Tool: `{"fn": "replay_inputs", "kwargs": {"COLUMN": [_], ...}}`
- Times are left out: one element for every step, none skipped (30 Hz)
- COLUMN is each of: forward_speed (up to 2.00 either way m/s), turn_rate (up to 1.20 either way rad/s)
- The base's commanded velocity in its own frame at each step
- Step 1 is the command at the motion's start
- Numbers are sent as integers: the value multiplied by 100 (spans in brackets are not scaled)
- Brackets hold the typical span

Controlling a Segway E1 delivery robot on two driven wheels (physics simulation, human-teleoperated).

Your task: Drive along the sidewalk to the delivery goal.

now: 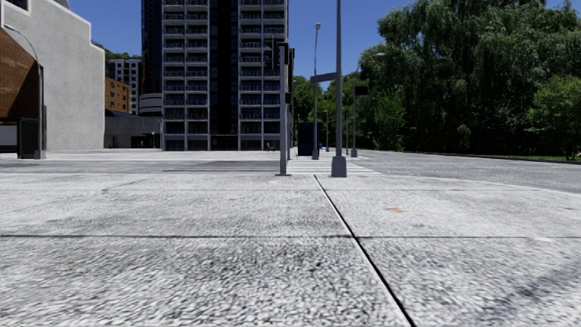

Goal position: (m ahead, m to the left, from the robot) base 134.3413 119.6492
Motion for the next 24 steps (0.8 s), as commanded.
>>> {"fn": "replay_inputs", "kwargs": {"forward_speed": [173,173,173,173,173,173,173,173,173,173,173,173,173,173,173,173,173,173,173,173,173,173,173,173], "turn_rate": [-14,-19,-19,-20,-20,-20,-20,-19,-15,-12,-12,-9,-8,-8,-8,-8,-8,-8,-8,-9,-10,-10,-11,-12]}}
